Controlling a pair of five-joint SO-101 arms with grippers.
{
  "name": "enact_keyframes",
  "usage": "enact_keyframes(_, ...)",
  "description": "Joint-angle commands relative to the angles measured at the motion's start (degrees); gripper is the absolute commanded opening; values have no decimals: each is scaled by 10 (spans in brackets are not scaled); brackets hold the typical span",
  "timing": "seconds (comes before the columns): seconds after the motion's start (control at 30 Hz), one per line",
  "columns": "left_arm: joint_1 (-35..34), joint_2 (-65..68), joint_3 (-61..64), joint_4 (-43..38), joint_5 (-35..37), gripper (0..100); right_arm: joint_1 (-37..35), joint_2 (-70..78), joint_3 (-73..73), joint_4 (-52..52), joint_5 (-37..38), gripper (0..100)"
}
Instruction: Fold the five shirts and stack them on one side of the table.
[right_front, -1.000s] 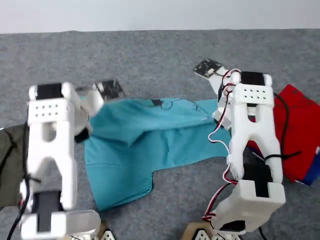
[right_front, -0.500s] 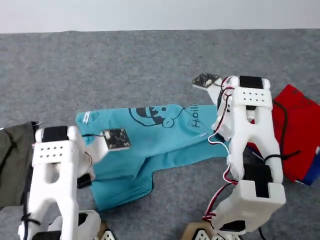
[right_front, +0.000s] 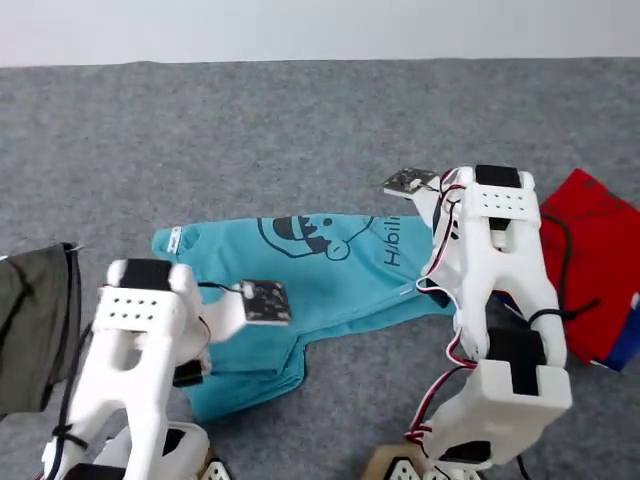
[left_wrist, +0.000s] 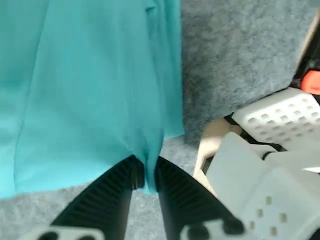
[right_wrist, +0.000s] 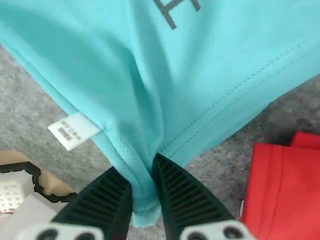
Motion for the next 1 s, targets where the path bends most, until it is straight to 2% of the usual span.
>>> enact_keyframes(0.0,25,-12,0,18,-11,5,14,-31,-4,0,21,10)
enact_keyframes(0.27,20,-12,0,16,-20,15,17,-31,-4,-20,31,23)
enact_keyframes(0.43,-46,-17,-2,-3,-19,128,19,-36,-7,-29,21,175)
enact_keyframes(0.5,-74,-17,-7,-11,-19,147,20,-36,-13,-37,1,205)
enact_keyframes(0.8,-105,-17,-89,6,-16,160,15,-34,-139,-36,-12,207)
enact_keyframes(0.97,-104,-13,-153,-8,27,160,3,-36,-194,-22,-33,207)
